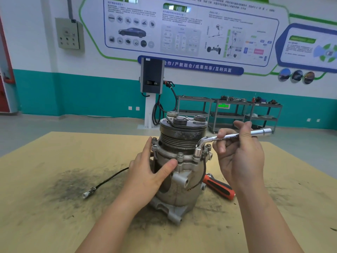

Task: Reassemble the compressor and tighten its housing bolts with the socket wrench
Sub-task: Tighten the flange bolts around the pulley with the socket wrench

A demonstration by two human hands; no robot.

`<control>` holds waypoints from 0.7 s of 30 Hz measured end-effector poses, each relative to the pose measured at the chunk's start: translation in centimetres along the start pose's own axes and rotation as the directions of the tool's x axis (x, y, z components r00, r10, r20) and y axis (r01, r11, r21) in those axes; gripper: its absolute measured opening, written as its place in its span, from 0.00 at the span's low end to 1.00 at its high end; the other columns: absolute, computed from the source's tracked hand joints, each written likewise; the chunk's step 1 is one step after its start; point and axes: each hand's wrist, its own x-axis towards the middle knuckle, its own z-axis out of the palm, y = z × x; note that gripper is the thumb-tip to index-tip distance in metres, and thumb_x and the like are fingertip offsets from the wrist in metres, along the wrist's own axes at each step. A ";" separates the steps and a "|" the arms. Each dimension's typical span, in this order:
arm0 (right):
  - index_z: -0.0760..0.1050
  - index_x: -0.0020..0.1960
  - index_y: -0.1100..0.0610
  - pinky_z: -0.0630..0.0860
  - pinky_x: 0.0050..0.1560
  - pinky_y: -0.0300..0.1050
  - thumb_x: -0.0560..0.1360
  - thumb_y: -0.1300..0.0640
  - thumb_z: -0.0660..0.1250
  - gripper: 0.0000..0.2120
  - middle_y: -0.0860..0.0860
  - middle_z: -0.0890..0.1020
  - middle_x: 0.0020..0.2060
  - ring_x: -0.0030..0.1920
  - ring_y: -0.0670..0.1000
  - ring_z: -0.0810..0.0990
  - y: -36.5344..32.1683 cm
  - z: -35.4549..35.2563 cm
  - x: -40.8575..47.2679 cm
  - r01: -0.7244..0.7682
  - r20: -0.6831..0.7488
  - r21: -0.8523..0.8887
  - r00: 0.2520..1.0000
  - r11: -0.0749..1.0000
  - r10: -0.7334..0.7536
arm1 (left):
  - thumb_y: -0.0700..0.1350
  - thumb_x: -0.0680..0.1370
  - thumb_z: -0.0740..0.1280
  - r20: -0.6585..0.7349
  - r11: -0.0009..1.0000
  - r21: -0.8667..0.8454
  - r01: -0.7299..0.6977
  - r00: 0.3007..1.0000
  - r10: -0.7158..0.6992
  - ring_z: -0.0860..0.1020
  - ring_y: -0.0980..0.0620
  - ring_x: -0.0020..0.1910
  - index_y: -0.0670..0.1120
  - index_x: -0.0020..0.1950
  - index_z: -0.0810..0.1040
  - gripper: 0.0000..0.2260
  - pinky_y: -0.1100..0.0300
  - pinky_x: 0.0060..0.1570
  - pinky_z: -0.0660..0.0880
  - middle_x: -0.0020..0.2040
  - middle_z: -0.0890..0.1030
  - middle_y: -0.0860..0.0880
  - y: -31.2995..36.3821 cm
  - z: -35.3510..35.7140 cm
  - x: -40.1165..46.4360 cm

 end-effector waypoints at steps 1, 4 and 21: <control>0.68 0.51 0.57 0.70 0.27 0.38 0.84 0.51 0.51 0.12 0.55 0.79 0.29 0.21 0.49 0.69 0.0 -0.1 0.1 -0.018 -0.010 0.011 1.000 1.000 0.018 | 0.83 0.58 0.58 -0.005 1.000 -0.003 -0.004 1.000 0.004 0.69 0.49 0.71 0.60 0.79 0.50 0.55 0.43 0.70 0.67 0.71 0.71 0.53 0.0 0.1 0.0; 0.69 0.51 0.57 0.69 0.27 0.37 0.84 0.51 0.52 0.12 0.55 0.79 0.28 0.21 0.49 0.69 0.2 -0.1 0.2 -0.037 -0.034 0.044 0.999 0.998 0.039 | 0.82 0.59 0.60 -0.008 0.999 -0.038 -0.017 1.000 0.017 0.65 0.52 0.74 0.59 0.79 0.50 0.54 0.43 0.72 0.64 0.74 0.68 0.56 0.2 0.3 -0.2; 0.71 0.46 0.56 0.66 0.25 0.36 0.83 0.52 0.54 0.12 0.53 0.77 0.27 0.20 0.48 0.67 0.5 0.2 -0.2 -0.089 -0.096 0.150 0.990 0.985 0.104 | 0.81 0.57 0.64 0.014 0.991 -0.132 -0.022 1.000 0.024 0.66 0.56 0.74 0.62 0.78 0.50 0.54 0.45 0.73 0.64 0.75 0.66 0.58 0.7 0.9 -0.4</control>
